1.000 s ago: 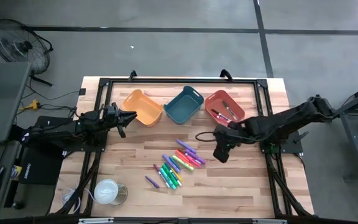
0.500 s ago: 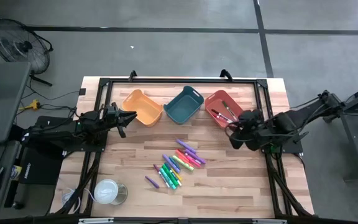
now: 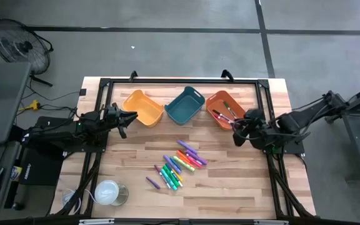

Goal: Pick & Place Markers
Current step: Put the top purple highlighter pen into the blue bin

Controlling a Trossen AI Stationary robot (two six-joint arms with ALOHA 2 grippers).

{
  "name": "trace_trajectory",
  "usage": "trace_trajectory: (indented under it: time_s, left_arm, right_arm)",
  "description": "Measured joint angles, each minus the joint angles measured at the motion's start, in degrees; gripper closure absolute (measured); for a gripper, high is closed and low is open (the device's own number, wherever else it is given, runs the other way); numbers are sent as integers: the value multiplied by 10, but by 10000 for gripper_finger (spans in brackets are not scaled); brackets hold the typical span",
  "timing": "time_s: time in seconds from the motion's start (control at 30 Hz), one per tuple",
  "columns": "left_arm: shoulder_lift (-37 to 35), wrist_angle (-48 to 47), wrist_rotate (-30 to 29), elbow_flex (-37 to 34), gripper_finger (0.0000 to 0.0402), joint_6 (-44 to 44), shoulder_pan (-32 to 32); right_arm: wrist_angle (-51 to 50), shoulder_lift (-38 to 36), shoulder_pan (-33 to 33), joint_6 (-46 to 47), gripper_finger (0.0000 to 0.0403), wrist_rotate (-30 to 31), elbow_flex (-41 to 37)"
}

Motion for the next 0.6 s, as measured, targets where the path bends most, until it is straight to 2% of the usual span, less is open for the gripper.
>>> trace_trajectory:
  time_s: [0.27, 0.43, 0.6]
  left_arm:
    - [0, 42, -4, 0, 340, 0, 0]
    - [14, 60, 9, 2, 340, 0, 0]
    - [60, 62, 1, 42, 340, 2, 0]
  right_arm:
    - [207, -89, -7, -14, 292, -36, -152]
    - [226, -140, -7, -14, 292, -31, -199]
    - [229, -194, -7, -5, 292, -7, -241]
